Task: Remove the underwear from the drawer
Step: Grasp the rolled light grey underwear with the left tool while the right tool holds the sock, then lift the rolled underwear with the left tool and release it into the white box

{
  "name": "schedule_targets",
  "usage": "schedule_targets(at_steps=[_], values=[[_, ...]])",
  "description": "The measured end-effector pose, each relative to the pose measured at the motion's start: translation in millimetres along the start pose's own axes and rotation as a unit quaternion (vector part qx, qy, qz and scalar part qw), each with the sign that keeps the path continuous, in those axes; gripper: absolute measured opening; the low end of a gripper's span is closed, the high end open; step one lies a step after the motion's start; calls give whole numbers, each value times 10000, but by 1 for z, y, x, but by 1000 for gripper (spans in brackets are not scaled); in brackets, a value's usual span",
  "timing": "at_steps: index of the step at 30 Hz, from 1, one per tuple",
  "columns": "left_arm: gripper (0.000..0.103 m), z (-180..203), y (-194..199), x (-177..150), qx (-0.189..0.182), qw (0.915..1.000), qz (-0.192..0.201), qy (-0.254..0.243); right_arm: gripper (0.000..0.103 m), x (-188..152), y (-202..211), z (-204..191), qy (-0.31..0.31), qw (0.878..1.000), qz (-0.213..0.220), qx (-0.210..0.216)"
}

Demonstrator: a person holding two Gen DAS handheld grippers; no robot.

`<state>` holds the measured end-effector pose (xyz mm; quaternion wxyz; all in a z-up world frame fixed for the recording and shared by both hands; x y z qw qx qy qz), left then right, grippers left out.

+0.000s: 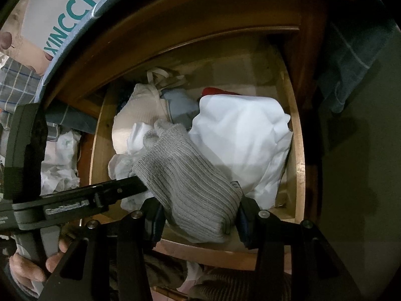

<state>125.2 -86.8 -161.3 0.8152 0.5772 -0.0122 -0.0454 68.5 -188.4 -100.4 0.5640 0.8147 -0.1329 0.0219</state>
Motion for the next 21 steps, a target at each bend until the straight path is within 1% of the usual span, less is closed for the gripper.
schedule_targets(at_steps=[1,3,6,12,15,21], values=[[27,-2,1,0,-48,10000,18,54,44,0,1,0,-12,10000,29,53],[23,-3,3,1,-61,9999,59,97,45,0,1,1,-8,10000,71,-24],[21,-4,11,-1,-74,9998,168,81,45,-1,0,0,66,9998,55,-151],[20,0,30,-7,-114,9992,357,-105,45,-1,-2,-1,145,9996,32,-221],[20,4,41,-10,-231,9986,418,-208,45,0,-3,-1,157,9996,20,-229],[19,5,64,-17,-290,9969,581,-435,45,-1,-3,0,143,9996,43,-257]])
Point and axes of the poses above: each gripper's, at about its wrist camera, not at the fingertips, and y roughly against the way its jaws point, z to its right, x to its top, the point moved 7 cm from there along -y, roughly the way its jaws point, and after that the axes turned 5 degrees about -z, right-handed, at the moved point
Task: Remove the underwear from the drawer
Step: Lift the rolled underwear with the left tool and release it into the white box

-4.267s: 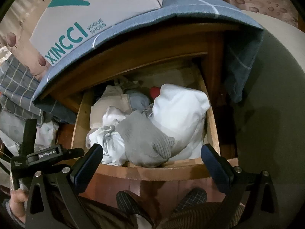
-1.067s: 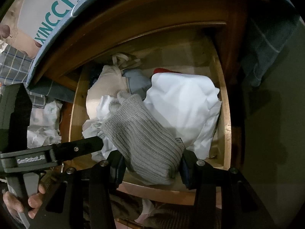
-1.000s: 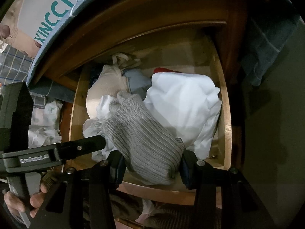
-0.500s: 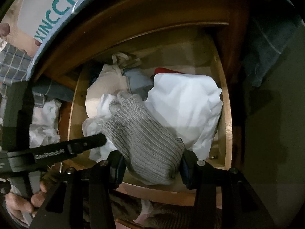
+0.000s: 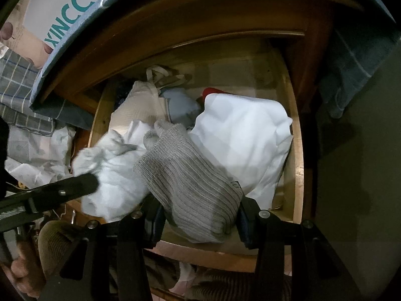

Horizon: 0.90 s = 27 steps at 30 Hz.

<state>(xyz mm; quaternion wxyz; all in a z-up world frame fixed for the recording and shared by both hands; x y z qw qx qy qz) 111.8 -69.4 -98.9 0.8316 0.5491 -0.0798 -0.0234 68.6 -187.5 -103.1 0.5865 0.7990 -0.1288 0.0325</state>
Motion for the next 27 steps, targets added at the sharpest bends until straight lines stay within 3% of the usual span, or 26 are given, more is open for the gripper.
schedule_targets(at_steps=[16,27], values=[[19,20,71,-1,100,9960,638,-623,45,4,3,2,-22,10000,22,42],[19,39,169,21,114,9835,1503,-1000,45,3,4,1,-17,10000,13,18]])
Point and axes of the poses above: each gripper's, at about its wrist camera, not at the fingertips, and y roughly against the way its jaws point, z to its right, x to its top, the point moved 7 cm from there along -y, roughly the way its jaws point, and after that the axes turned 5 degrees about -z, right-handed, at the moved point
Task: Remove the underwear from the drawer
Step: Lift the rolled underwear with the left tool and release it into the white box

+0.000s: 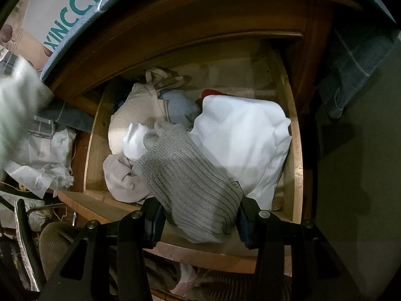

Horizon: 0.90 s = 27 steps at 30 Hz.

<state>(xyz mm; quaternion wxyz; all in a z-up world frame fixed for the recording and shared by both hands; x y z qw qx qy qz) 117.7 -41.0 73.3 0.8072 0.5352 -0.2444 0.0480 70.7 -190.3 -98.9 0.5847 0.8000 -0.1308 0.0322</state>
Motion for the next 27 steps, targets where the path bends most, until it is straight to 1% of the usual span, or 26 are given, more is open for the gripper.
schedule_targets(at_steps=[4,7,9,11,13,15,18,20,24,27], values=[[19,1,36,35,128,9987,479,-94,45,-1,0,0,0,10000,0,-1],[19,1,61,66,232,9961,848,-115,45,-1,0,0,-1,10000,-3,-1],[19,2,76,90,352,9929,1126,-170,45,-1,0,0,4,10000,-2,-1],[19,5,86,114,500,9886,1380,-331,45,-1,0,0,-3,10000,5,-1],[19,7,88,134,648,9851,1527,-443,45,-1,-1,-1,-5,10000,5,14],[19,7,81,156,711,9842,1544,-491,45,-1,0,0,-10,10000,9,32],[19,3,59,181,663,9872,1385,-430,45,-1,0,0,-11,10000,27,59],[19,-2,40,190,815,9870,1313,-436,45,0,0,-1,-14,10000,29,79],[19,-19,0,197,1061,9884,1038,-336,45,0,0,-1,-12,9999,45,128],[19,-33,-25,195,1278,9871,921,-276,45,0,0,-2,6,9999,40,151]])
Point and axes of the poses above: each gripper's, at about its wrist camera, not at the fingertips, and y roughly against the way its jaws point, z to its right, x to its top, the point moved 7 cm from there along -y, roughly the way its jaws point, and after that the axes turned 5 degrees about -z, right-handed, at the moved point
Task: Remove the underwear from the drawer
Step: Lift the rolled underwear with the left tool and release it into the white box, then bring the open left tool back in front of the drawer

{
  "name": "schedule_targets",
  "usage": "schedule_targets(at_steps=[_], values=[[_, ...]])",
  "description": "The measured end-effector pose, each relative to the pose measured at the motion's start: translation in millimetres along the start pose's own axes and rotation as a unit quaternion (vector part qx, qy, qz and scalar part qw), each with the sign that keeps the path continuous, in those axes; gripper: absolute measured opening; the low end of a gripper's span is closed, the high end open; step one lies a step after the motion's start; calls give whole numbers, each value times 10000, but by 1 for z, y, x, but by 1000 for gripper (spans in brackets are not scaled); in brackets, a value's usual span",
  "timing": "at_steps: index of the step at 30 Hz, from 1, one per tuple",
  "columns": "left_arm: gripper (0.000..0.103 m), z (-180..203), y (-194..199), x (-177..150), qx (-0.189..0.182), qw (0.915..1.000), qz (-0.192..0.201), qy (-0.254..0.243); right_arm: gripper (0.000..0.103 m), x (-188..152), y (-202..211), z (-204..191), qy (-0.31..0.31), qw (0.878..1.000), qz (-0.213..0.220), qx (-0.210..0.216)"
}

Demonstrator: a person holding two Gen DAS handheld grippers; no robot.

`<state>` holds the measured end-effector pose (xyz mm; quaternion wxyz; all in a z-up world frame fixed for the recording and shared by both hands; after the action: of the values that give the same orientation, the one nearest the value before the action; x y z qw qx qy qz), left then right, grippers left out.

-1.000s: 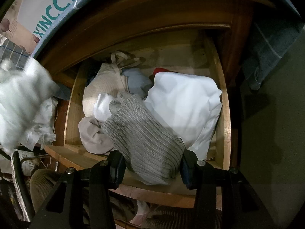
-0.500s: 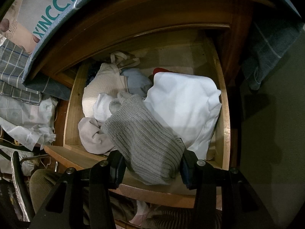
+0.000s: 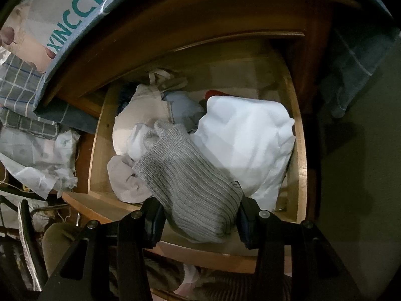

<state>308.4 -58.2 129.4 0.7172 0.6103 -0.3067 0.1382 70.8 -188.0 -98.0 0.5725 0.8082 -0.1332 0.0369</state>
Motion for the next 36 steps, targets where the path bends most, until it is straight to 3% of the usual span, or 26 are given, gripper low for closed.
schedule_targets(at_steps=[7,11,26,31,36], values=[[19,-12,-34,-24,190,9992,-306,152,45,1,-1,-2,20,10000,-10,45],[19,-9,-32,-30,301,9990,-301,103,45,2,-3,-2,33,10000,-27,54],[20,-7,-27,-35,163,9972,-539,492,45,0,0,-3,23,10000,-13,0],[22,-10,-27,-34,130,9971,-527,530,45,-1,0,-3,23,10000,-9,-9],[32,-9,-20,-33,-45,9975,-474,529,45,-1,0,-4,38,10000,-10,-40]])
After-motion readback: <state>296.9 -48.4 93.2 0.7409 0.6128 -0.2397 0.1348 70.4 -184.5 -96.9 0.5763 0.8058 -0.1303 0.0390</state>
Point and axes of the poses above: each gripper's, at about its wrist camera, not at the fingertips, and y roughly against the way its jaws point, z to its right, x to its top, the point moved 7 cm from there along -y, roughly the way its jaws point, and after that the axes turned 5 degrees about -z, right-handed, at the moved point
